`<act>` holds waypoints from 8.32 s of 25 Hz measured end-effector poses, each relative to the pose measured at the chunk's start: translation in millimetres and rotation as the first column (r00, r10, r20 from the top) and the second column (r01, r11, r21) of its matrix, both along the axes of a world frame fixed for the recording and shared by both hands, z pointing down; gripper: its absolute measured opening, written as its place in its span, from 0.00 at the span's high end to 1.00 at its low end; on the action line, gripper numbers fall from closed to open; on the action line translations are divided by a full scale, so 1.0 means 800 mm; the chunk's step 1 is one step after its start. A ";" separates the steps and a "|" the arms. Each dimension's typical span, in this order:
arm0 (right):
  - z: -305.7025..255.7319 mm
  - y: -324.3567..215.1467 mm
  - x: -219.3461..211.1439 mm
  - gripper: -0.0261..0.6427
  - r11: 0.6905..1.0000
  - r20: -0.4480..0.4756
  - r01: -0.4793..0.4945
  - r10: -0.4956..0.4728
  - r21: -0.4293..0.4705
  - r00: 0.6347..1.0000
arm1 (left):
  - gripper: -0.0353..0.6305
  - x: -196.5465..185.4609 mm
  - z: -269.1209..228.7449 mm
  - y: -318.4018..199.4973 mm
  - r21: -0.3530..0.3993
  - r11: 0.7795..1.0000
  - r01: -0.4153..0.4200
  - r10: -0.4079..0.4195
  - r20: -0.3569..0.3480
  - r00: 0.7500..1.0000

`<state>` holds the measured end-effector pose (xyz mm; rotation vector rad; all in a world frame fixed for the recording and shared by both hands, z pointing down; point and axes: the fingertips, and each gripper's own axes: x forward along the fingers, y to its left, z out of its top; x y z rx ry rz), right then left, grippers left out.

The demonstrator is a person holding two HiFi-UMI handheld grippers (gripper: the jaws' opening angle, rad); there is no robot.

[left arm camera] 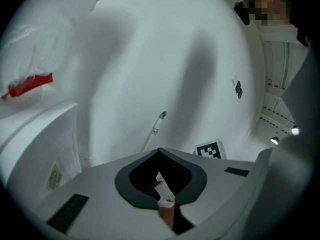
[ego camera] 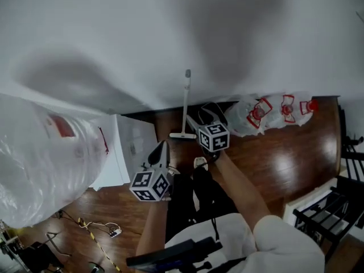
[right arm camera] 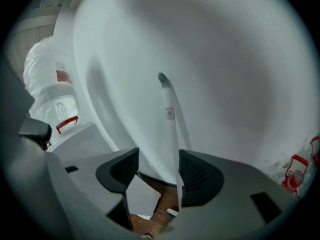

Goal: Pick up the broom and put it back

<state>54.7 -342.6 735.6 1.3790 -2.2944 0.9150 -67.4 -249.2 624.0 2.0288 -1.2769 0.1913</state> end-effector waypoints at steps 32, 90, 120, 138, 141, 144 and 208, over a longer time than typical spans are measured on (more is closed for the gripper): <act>0.214 -0.073 -0.043 0.80 0.998 -0.189 -0.053 0.045 -0.038 0.981 | 0.95 -0.022 0.147 0.040 -0.176 0.984 0.033 -0.040 -0.036 0.999; -0.384 0.387 0.054 0.80 0.933 -0.160 0.010 0.051 0.360 0.986 | 0.95 -0.009 -0.221 0.311 0.263 0.964 -0.032 0.029 0.017 0.999; -0.357 0.375 0.026 0.80 0.938 -0.179 0.023 0.042 0.347 0.983 | 0.95 -0.022 -0.207 0.329 0.232 0.972 -0.041 0.036 0.023 0.999; -0.295 0.215 -0.034 0.80 0.941 -0.168 0.110 -0.058 0.321 0.984 | 0.95 -0.039 -0.165 0.238 0.207 0.978 -0.016 0.019 -0.013 1.000; -0.262 0.181 -0.034 0.80 0.947 -0.162 0.134 -0.089 0.292 0.983 | 0.95 -0.032 -0.154 0.205 0.196 0.980 0.018 -0.019 0.001 1.000; -0.232 0.149 -0.034 0.80 0.949 -0.151 0.153 -0.115 0.277 0.982 | 0.95 -0.023 -0.137 0.175 0.178 0.983 0.047 -0.051 0.019 0.999; 0.158 -0.072 -0.079 0.53 0.977 -0.253 0.183 -0.205 -0.105 0.945 | 0.95 -0.056 0.103 0.069 -0.128 0.980 0.155 -0.154 0.018 0.988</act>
